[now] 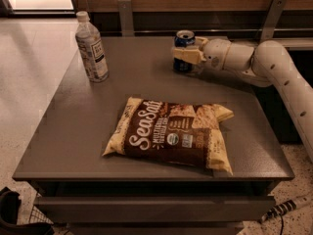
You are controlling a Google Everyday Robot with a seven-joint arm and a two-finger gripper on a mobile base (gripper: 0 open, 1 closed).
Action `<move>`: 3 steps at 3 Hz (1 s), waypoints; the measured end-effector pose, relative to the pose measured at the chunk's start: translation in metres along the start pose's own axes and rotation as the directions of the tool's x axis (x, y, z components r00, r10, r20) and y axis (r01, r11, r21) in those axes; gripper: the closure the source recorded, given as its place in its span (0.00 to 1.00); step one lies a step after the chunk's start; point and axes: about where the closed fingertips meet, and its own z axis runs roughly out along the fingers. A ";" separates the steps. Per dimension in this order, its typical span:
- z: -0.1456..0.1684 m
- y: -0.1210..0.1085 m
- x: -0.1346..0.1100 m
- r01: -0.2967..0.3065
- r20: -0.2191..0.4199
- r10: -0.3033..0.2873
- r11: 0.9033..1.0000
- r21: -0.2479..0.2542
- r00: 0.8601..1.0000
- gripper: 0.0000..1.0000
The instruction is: Place pepsi can upright
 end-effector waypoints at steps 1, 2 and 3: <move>0.000 0.000 -0.001 0.000 0.000 0.000 1.000 0.000 1.000 0.63; 0.000 0.000 -0.002 0.000 0.000 0.000 1.000 0.000 1.000 0.38; 0.000 0.000 -0.002 0.000 0.000 0.000 1.000 -0.001 1.000 0.15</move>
Offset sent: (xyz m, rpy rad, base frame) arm 0.0000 0.0001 0.0016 0.0000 0.0000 0.0002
